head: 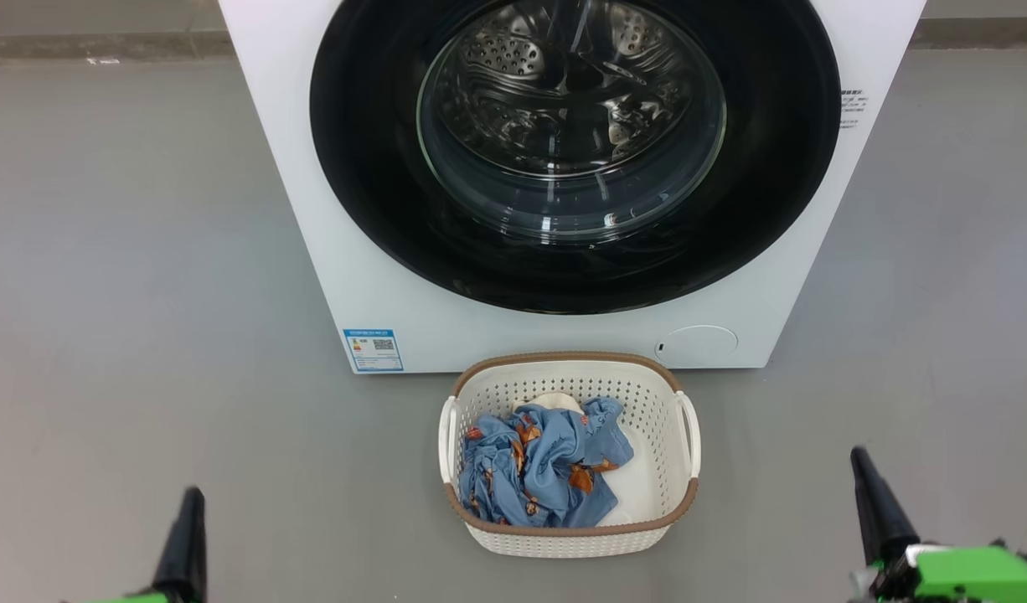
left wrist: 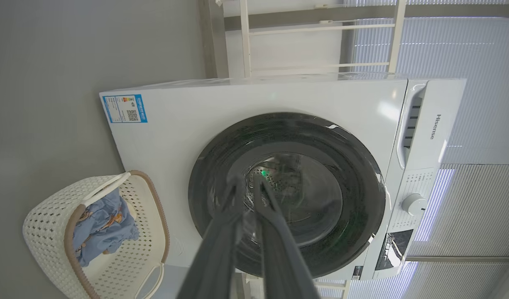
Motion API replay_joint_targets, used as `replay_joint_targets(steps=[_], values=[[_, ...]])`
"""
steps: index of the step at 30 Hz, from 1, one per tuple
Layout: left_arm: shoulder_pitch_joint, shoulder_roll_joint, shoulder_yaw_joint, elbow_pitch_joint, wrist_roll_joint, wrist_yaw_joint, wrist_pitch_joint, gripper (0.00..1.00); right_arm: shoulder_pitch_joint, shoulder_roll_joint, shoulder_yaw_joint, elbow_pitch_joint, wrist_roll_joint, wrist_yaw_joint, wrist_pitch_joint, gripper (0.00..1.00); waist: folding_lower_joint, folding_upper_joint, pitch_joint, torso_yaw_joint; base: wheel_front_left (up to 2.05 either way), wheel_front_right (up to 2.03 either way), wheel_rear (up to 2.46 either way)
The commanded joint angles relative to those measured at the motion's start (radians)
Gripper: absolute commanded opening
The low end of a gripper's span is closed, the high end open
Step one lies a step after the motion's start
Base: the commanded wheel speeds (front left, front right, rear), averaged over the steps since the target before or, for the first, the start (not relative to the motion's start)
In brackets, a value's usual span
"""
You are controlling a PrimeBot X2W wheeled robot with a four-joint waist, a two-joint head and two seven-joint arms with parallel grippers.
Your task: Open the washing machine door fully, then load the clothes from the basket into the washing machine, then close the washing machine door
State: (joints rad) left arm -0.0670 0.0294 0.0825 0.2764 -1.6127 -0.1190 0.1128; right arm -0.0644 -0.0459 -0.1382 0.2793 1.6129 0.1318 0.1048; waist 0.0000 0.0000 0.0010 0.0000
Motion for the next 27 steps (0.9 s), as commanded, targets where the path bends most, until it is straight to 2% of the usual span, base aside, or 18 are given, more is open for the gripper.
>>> replay_joint_targets(steps=[1,9,14,27], values=[[0.003,-0.002,-0.001,0.007,0.0,0.0,0.0,1.0,0.004,0.002,0.0,0.007,0.0,0.0,-0.001,1.0,0.0,0.0,0.0,0.0,0.0,0.0,0.0],[0.016,-0.01,-0.007,0.017,0.004,0.0,-0.015,1.0,0.01,0.008,0.009,0.018,-0.002,0.0,-0.013,1.0,0.0018,0.0,0.0,0.001,0.0,0.0,0.0],[0.012,-0.008,-0.01,0.006,0.008,-0.001,-0.028,1.0,0.004,0.007,0.02,0.007,-0.008,0.0,-0.025,1.0,0.0002,0.0,0.002,0.002,0.0,0.0,0.0],[0.0,0.006,-0.026,-0.023,0.031,-0.002,-0.068,1.0,-0.016,-0.007,0.058,-0.027,-0.032,0.0,-0.066,1.0,0.0001,0.0,0.004,0.005,0.0,0.0,0.0]])
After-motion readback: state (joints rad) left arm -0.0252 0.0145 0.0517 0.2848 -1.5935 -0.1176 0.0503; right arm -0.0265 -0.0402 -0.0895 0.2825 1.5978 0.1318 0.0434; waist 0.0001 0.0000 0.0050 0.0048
